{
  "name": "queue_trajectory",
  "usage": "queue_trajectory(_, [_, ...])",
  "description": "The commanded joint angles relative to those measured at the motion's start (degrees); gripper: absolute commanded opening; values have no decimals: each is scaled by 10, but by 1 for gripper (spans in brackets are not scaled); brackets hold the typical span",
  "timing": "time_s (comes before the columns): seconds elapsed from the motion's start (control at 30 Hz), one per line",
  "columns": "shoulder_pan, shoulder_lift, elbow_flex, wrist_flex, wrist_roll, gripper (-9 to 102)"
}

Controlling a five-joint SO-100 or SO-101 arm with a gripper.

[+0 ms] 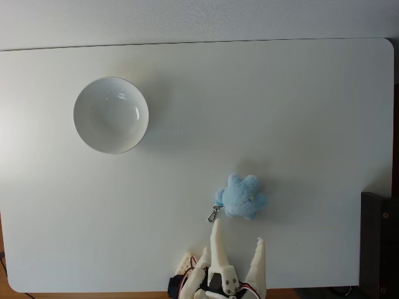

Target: Grasp a skyblue doll and put it into the bowl.

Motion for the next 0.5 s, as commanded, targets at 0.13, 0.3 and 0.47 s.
queue_trajectory(0.13, [29,47,-21,-5,2,47])
queue_trajectory(0.3, [29,-22,-39,-5,18,47])
queue_trajectory(0.47, [29,-91,-40,-5,56,47])
